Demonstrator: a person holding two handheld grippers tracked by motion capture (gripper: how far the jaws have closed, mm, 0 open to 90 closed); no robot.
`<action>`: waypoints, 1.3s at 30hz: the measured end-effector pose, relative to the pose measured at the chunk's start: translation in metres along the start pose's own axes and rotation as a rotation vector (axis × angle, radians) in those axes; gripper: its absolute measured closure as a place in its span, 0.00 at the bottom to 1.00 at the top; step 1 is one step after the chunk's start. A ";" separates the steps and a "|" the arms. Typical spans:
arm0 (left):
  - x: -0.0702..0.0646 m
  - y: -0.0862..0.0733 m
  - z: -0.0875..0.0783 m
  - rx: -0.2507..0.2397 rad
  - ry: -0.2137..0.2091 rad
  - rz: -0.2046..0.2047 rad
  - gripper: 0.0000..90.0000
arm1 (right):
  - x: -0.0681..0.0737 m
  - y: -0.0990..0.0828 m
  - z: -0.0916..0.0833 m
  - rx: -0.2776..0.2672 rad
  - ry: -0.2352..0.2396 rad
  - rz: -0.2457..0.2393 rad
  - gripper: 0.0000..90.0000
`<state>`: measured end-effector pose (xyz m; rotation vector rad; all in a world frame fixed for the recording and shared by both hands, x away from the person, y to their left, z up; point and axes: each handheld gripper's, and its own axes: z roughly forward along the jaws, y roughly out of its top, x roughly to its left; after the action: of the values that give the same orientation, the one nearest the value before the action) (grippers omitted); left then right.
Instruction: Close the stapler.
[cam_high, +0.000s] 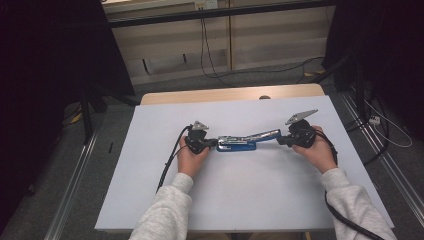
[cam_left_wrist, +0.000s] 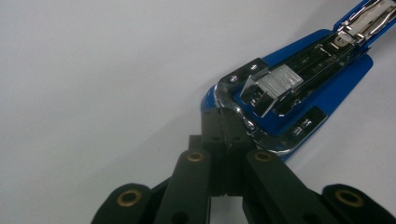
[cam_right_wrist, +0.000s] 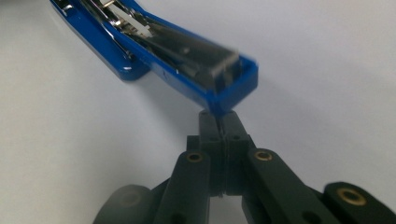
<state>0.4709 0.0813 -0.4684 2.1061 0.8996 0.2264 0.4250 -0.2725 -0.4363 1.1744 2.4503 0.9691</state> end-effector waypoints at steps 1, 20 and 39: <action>0.000 0.000 0.000 -0.002 0.003 0.000 1.00 | 0.001 0.001 0.000 -0.005 0.005 -0.004 0.97; 0.004 -0.001 -0.022 -0.036 0.052 -0.032 0.54 | 0.006 -0.003 -0.002 -0.061 0.021 0.067 0.54; -0.002 -0.041 -0.081 -0.075 0.001 -0.020 0.14 | 0.033 -0.029 -0.026 -0.076 0.041 0.068 0.19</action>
<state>0.4117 0.1468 -0.4456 2.0269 0.8982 0.2469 0.3736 -0.2722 -0.4343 1.2314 2.3963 1.1058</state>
